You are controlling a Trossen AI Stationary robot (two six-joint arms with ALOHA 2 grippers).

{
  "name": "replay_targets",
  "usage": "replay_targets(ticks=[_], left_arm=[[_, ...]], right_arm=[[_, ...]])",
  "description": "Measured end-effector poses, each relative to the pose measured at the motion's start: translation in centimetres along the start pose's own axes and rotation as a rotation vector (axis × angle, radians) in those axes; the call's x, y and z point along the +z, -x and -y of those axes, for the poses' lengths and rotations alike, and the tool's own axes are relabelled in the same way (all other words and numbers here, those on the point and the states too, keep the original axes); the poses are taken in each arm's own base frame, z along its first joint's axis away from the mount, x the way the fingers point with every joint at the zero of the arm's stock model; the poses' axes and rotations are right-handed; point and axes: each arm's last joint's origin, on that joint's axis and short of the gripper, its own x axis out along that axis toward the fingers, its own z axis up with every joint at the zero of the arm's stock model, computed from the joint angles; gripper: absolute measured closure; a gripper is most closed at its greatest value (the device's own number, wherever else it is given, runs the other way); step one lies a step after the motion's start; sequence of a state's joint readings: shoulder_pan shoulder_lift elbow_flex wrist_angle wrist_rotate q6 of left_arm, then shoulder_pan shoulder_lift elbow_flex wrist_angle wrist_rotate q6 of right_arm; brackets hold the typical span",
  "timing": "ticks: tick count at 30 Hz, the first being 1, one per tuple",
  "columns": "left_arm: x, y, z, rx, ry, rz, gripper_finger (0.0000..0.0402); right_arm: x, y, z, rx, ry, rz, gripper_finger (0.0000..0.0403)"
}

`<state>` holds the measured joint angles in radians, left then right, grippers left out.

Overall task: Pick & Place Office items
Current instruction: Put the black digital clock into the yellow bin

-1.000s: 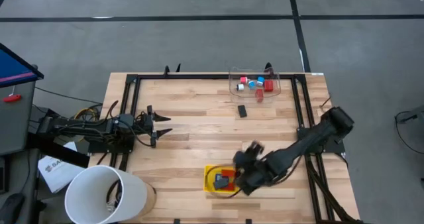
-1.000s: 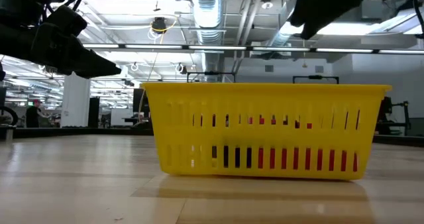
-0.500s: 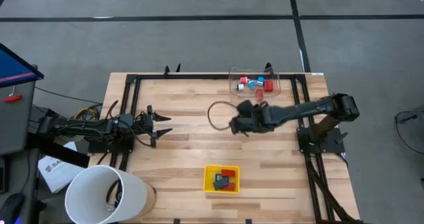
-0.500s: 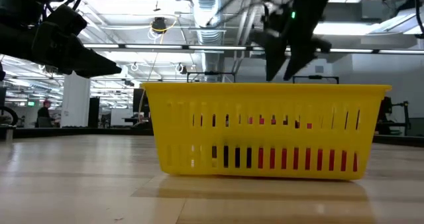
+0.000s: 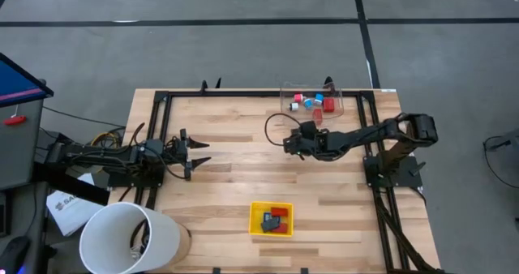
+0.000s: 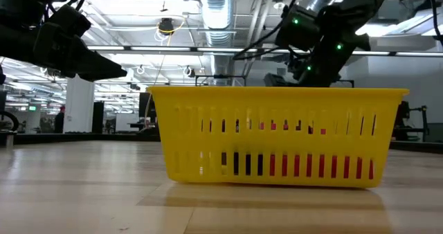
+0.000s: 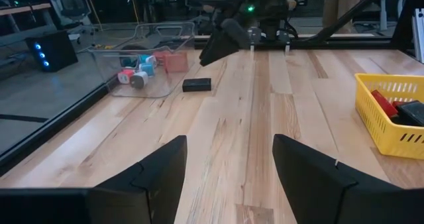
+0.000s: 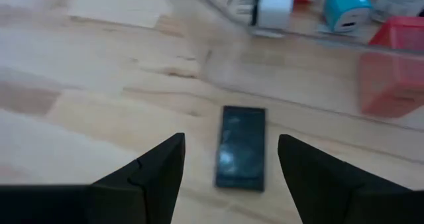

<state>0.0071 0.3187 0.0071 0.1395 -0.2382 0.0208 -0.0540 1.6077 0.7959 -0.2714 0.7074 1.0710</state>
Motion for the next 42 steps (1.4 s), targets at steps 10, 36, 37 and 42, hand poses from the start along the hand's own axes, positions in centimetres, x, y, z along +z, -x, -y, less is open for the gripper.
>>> replay_targets(ticks=[10,36,37,42], left_arm=[[0.0,0.0,0.0,0.0,0.0,0.0,0.0181],[0.2,0.0,0.0,0.0,0.005,0.022,0.0178],[0.2,0.0,0.0,0.0,0.005,0.023,0.0179],[0.3,0.0,0.0,0.0,0.007,0.03,0.0181]], right_arm=[[-0.5,-2.2,-0.4,0.04,0.012,0.003,0.0162],[-4.6,-1.6,-1.3,-0.012,0.052,-0.072,0.0158],[-5.0,-1.2,-1.5,-0.006,0.057,-0.07,0.0158],[-7.0,0.8,-2.1,0.038,0.062,-0.038,0.0159]])
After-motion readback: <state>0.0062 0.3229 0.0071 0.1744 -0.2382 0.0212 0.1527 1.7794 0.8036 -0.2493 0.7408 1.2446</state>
